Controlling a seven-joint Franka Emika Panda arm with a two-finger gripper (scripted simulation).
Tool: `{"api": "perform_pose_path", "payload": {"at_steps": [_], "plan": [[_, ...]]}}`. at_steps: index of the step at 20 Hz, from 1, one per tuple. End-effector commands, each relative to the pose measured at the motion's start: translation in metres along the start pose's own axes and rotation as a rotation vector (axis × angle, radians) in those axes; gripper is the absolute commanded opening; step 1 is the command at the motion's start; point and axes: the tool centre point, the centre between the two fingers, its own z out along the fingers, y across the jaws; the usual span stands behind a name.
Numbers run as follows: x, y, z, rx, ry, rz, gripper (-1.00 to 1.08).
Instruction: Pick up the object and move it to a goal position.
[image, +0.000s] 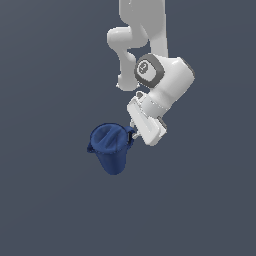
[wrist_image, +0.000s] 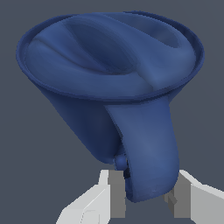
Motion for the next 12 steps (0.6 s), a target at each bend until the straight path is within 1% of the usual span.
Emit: {"api": "perform_pose_path", "payload": {"at_steps": [1, 8, 12], "plan": [[0.0000, 0.0003, 0.0008, -0.001, 0.000, 0.000, -1.00], [0.0002, 0.0006, -0.0005, 0.000, 0.000, 0.000, -1.00], [0.0018, 0.0056, -0.0050, 0.000, 0.000, 0.000, -1.00]]}}
